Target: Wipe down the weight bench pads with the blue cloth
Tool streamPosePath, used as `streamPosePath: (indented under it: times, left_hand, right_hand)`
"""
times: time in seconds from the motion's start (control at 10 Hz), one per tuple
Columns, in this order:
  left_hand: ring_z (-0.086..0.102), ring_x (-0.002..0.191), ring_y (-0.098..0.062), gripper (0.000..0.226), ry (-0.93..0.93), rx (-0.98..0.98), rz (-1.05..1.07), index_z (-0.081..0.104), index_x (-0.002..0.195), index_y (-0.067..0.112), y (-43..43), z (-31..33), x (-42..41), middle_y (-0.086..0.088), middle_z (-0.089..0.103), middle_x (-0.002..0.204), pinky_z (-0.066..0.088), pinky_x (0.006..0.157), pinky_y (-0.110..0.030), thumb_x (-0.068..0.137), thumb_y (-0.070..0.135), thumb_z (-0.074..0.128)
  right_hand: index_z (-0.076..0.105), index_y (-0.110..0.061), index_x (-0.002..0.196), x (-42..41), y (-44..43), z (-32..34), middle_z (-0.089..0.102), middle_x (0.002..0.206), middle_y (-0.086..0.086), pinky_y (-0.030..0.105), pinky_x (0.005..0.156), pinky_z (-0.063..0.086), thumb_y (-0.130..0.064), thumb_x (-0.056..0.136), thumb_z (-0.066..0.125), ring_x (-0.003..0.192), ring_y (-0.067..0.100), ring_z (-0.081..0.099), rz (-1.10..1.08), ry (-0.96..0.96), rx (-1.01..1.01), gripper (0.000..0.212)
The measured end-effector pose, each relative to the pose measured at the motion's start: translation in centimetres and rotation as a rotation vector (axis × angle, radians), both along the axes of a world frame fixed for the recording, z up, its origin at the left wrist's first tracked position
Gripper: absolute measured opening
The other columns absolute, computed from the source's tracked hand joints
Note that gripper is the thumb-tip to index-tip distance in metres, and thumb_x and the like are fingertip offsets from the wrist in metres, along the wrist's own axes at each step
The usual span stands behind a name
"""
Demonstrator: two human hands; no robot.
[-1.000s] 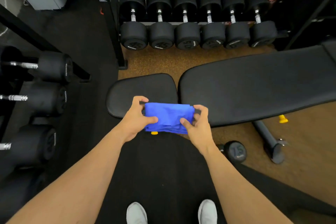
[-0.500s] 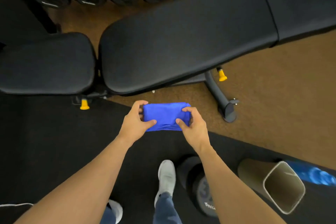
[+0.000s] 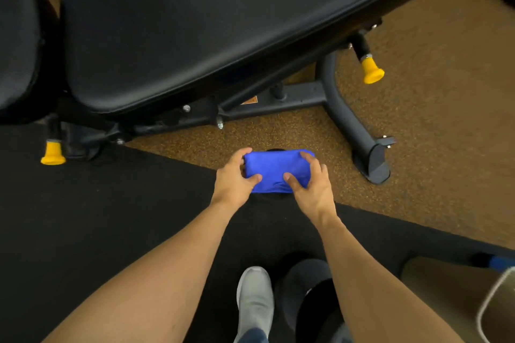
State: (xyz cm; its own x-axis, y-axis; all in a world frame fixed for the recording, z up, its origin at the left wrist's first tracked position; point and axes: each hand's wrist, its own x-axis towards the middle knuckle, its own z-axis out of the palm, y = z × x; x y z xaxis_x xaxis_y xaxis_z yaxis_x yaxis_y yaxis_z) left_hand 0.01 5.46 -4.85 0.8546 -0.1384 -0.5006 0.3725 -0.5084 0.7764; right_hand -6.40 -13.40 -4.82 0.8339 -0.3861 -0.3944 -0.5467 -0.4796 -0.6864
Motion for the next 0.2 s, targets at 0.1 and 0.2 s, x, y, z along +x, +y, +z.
streamPosePath:
  times: [0.1,0.2]
  left_hand:
    - [0.062,0.12,-0.015,0.078,0.001,0.011,-0.05,0.044,0.151,0.035,0.4,-0.2,0.3,0.0,0.06,0.137,0.05,0.106,-0.038,0.085,0.019,0.082]
    - [0.05,0.135,-0.022,0.076,-0.045,0.131,-0.121,0.034,0.155,0.039,1.1,2.4,0.3,0.0,0.049,0.151,0.046,0.11,-0.043,0.09,0.031,0.075]
  right_hand:
    - [0.037,-0.036,0.15,0.0,-0.2,-0.4,0.038,0.141,-0.001,0.031,0.099,0.038,-0.047,0.092,0.067,0.124,0.015,0.042,0.026,0.016,-0.02,0.066]
    - [0.034,-0.035,0.153,0.0,0.0,1.3,0.021,0.164,0.003,0.044,0.116,0.032,-0.051,0.094,0.063,0.146,0.029,0.026,0.077,0.091,-0.094,0.068]
